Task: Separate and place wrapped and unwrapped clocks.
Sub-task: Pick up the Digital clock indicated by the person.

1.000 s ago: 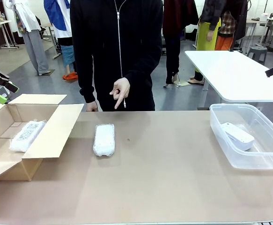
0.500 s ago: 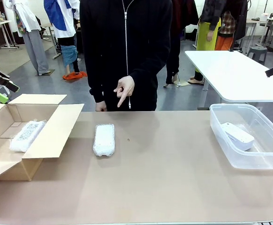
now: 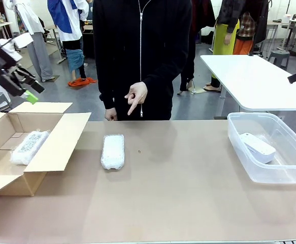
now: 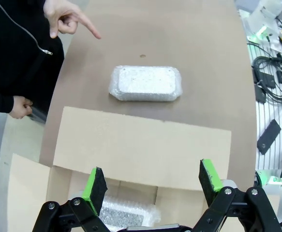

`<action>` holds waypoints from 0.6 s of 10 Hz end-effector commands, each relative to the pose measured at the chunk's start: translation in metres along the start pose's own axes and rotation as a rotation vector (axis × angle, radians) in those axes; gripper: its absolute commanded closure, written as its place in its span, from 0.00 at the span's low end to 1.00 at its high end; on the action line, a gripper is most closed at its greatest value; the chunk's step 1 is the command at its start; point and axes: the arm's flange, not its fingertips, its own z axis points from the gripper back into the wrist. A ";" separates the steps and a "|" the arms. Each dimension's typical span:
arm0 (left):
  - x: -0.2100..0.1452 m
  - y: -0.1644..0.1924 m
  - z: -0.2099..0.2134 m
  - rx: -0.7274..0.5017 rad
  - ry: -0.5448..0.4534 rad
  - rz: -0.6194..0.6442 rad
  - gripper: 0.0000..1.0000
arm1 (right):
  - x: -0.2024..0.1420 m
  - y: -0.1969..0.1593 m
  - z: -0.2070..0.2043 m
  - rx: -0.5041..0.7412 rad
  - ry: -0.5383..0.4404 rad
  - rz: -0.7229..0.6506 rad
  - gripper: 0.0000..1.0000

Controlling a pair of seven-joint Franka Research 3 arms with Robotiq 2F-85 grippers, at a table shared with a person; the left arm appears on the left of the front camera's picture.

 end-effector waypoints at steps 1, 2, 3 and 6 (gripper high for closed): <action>0.016 -0.003 -0.015 0.046 0.010 0.129 0.00 | 0.001 0.000 0.000 0.008 -0.002 0.001 0.00; 0.027 -0.005 -0.025 0.050 -0.001 0.142 0.00 | 0.001 0.000 0.000 0.008 -0.002 0.001 0.00; 0.043 -0.005 -0.039 0.100 -0.002 0.232 0.00 | 0.001 0.000 0.000 0.008 -0.002 0.001 0.00; 0.086 -0.002 -0.077 0.243 -0.014 0.546 0.00 | 0.001 0.000 0.000 0.008 -0.002 0.001 0.00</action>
